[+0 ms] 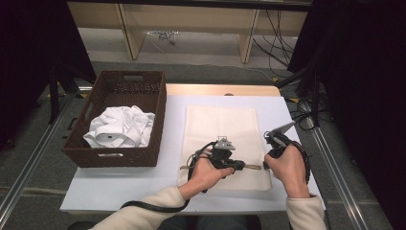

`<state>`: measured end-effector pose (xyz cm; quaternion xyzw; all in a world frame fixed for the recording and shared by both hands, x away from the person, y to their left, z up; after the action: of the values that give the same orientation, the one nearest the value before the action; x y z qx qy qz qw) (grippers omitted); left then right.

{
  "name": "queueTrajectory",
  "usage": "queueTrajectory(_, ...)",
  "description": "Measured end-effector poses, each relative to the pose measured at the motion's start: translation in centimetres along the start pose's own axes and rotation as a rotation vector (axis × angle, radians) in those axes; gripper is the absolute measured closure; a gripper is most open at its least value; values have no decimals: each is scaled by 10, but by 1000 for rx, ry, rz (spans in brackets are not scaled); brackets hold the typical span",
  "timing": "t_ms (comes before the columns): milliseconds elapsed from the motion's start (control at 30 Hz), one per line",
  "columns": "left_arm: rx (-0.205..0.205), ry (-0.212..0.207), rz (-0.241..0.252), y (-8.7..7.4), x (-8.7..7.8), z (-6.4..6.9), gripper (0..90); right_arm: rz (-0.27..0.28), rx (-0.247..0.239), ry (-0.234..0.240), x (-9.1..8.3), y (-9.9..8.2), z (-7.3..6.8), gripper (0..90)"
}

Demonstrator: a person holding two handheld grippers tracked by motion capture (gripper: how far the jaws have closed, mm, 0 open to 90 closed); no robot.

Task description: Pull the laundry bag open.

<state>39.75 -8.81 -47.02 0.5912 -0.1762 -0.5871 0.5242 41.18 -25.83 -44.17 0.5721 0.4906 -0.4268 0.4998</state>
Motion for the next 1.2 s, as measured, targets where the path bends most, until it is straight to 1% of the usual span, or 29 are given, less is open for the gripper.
queueTrajectory(33,10,8,-8,-1,-1,0,867,-1,7,4,0,0,0,843)
queueTrajectory(67,9,4,-3,-1,-1,1,867,-3,9,-15,0,0,0,843)
queueTrajectory(100,9,4,-3,-1,-1,1,868,-3,9,-15,0,0,0,843)
queueTrajectory(133,17,3,-5,-1,-1,0,868,0,5,4,0,0,0,843)
queueTrajectory(200,4,-7,-3,0,-2,-1,867,-3,6,-21,1,0,1,842)
queueTrajectory(267,3,-5,-4,0,-2,-1,868,-1,7,-18,1,0,1,843)
queueTrajectory(333,3,-5,-4,-1,-2,0,868,2,-2,-21,1,0,2,843)
queueTrajectory(367,11,-2,-6,-1,-3,0,868,4,-3,-8,1,0,2,843)
queueTrajectory(400,7,4,-2,-1,-3,0,867,3,-1,-18,1,0,2,843)
queueTrajectory(467,-3,4,0,0,-4,-1,867,1,-1,-21,1,0,2,843)
queueTrajectory(500,-1,5,-3,-1,-4,-1,867,2,-5,-20,2,0,2,843)
queueTrajectory(533,-1,8,-3,-1,-4,-1,868,-3,1,-22,1,0,2,843)
queueTrajectory(600,7,5,-3,-1,-5,-1,868,1,-7,-22,1,0,2,843)
queueTrajectory(633,11,0,-4,-1,-6,-1,868,0,-3,-20,1,0,2,843)
queueTrajectory(667,5,2,1,0,-6,-1,867,1,6,-22,1,0,1,843)
queueTrajectory(700,0,-1,2,0,-6,-2,867,1,5,-22,1,0,2,843)
queueTrajectory(767,5,3,-1,-1,-7,-1,868,5,-1,-22,2,0,2,843)
queueTrajectory(800,4,4,0,-1,-7,-1,868,-2,-3,-24,1,0,2,843)
queueTrajectory(833,-3,8,8,-1,-7,-1,868,2,-1,-24,2,0,2,843)
queueTrajectory(867,1,8,5,-1,-7,-2,867,-7,12,-14,1,0,1,843)
queueTrajectory(933,-1,4,6,-1,-8,-3,867,-6,24,-23,1,0,1,843)
queueTrajectory(1000,3,6,3,-1,-8,-1,867,-3,0,-20,1,0,2,843)
queueTrajectory(1033,1,10,2,-1,-9,-1,868,1,1,-24,2,0,2,843)
queueTrajectory(1100,5,4,1,-1,-10,-2,868,-4,6,-24,2,0,1,843)
queueTrajectory(1133,1,3,2,-1,-10,-3,867,-6,-2,-17,2,0,2,843)
queueTrajectory(1167,0,2,1,-1,-10,-3,868,-11,19,-18,1,0,1,843)
queueTrajectory(1200,3,3,2,-1,-10,-2,868,-9,21,-24,1,0,1,843)
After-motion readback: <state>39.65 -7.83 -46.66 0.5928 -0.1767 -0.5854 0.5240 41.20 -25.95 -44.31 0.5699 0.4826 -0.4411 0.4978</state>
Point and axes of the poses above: each handheld gripper's, and its own axes: x roughly forward along the jaws, y roughly out of its top, z roughly to its right, the point moved 4 cm from there along x, roughly forward along the jaws, and after that the axes turned 7 degrees about x, right-handed, at the moved point
